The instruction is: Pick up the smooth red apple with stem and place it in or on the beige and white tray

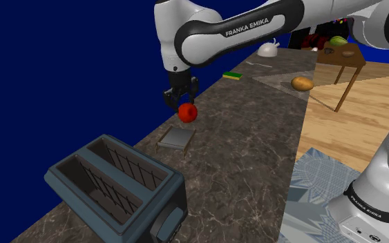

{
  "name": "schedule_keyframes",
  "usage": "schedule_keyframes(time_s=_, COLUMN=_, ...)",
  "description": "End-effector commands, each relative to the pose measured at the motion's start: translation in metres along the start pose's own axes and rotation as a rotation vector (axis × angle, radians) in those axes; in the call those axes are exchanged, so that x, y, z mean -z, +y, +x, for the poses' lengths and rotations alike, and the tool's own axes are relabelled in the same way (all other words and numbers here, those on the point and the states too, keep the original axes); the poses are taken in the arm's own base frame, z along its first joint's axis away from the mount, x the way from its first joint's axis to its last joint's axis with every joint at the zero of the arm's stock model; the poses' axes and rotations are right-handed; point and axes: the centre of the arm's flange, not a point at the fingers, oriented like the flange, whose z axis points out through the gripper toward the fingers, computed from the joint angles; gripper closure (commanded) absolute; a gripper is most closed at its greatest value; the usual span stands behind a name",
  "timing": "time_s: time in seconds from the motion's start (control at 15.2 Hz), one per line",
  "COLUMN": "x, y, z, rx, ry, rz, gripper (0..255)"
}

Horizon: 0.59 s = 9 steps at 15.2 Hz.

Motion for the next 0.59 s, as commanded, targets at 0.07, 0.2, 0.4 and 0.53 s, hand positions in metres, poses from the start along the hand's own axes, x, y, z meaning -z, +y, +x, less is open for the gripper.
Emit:
schedule_keyframes(time_s=0.07, x=0.006, y=-0.025, z=0.033, rx=-0.003, ry=0.0, rz=-0.001, gripper=255)
schedule_keyframes(time_s=0.2, x=0.003, y=-0.038, z=0.048, rx=-0.003, ry=0.0, rz=-0.001, gripper=255)
schedule_keyframes(time_s=0.4, x=-0.013, y=-0.04, z=0.046, rx=-0.003, ry=0.0, rz=-0.001, gripper=255)
schedule_keyframes(time_s=0.53, x=-0.023, y=-0.041, z=0.045, rx=-0.003, ry=0.0, rz=-0.001, gripper=255)
